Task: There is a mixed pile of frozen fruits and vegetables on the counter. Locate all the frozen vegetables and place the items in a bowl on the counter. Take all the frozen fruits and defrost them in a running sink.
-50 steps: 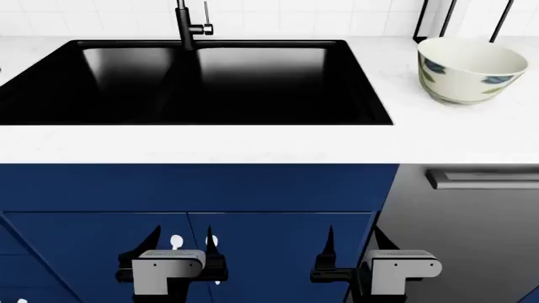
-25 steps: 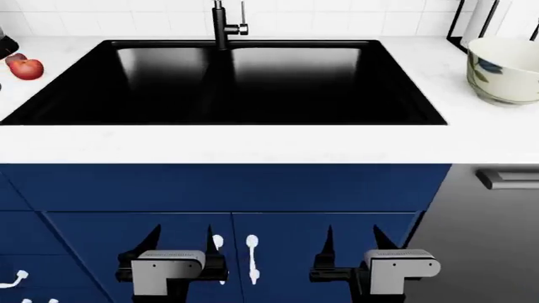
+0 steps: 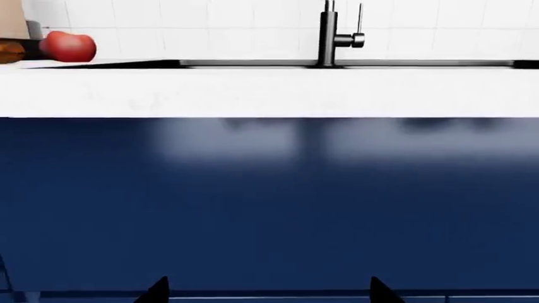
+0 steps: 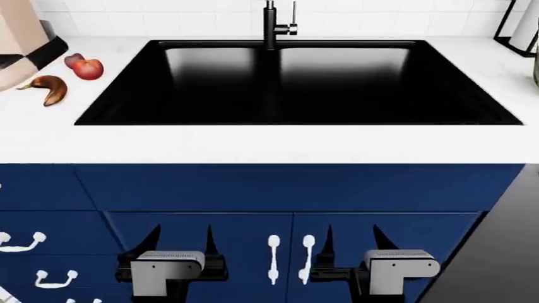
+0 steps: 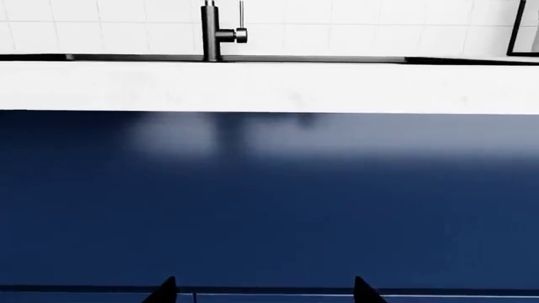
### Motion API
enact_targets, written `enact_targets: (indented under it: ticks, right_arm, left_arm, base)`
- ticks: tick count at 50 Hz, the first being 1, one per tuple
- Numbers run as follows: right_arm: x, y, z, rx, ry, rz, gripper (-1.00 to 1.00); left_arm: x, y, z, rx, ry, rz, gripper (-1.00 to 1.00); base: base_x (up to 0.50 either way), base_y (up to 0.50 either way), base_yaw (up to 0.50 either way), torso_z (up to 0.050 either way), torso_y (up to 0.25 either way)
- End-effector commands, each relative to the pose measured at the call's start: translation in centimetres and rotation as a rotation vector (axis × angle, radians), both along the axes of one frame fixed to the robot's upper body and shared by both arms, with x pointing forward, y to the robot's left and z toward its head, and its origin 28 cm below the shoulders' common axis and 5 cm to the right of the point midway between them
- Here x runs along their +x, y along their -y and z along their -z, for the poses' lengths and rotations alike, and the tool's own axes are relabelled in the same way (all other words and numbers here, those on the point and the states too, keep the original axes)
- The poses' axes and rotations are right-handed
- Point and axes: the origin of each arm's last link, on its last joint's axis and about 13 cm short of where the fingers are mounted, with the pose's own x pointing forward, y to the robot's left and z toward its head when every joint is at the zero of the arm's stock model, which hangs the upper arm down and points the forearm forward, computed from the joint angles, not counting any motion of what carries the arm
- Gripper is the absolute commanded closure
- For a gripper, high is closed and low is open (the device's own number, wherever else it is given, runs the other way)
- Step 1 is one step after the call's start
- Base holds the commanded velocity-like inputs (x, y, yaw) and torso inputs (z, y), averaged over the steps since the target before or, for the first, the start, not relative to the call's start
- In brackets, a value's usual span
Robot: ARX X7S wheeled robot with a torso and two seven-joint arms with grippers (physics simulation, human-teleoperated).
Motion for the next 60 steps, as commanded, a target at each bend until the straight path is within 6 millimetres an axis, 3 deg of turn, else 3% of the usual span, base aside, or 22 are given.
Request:
enact_targets:
  ticks: [1, 60]
  right_arm:
    - [0.02, 0.05, 0.06, 0.0, 0.0, 0.002, -1.0]
    - [-0.01, 0.03, 0.07, -0.001, -0.003, 0.004, -1.0]
  left_arm:
    - [-0.03, 0.03, -0.04, 0.0, 0.003, 0.002, -1.0]
    - [-0.18, 0.05, -0.11, -0.003, 0.012, 0.003, -1.0]
  base:
    - [0.0, 0.5, 0.0, 0.0, 0.0]
    - [0.0, 0.5, 0.0, 0.0, 0.0]
